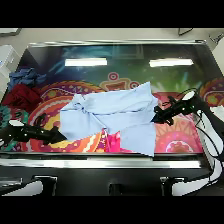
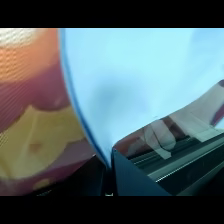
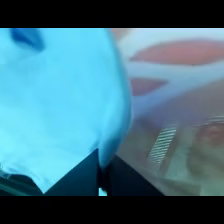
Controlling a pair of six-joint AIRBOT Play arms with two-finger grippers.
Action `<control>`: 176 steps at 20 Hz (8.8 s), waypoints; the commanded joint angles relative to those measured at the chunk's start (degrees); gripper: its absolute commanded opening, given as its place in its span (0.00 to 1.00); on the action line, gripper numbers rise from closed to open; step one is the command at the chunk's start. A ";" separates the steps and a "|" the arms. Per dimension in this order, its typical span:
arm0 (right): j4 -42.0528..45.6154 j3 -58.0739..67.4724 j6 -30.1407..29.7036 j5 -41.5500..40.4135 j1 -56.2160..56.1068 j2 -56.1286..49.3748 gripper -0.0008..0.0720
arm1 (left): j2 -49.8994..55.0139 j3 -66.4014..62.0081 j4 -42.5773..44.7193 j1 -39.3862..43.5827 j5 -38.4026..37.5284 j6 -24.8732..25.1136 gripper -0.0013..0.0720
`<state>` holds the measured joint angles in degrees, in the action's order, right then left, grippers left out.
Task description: Fold the clothes and pants, and hang the long-sleeved shirts on hangers.
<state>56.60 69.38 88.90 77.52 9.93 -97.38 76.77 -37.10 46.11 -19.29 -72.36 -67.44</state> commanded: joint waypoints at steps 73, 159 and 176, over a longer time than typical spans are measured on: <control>16.33 18.21 8.00 15.89 -0.96 -4.11 0.06 | 24.22 -41.55 13.35 2.95 -20.13 -8.85 0.06; -4.13 -1.31 0.87 -9.22 9.03 15.04 0.06 | 12.02 -28.41 9.33 0.59 -8.17 -8.20 0.06; -11.37 4.33 1.51 -11.21 11.04 2.89 0.51 | 31.06 -49.24 2.08 2.08 -15.34 -9.97 0.82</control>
<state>45.36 71.88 89.43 63.00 19.66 -94.91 107.63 -84.68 48.49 -15.57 -80.66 -77.43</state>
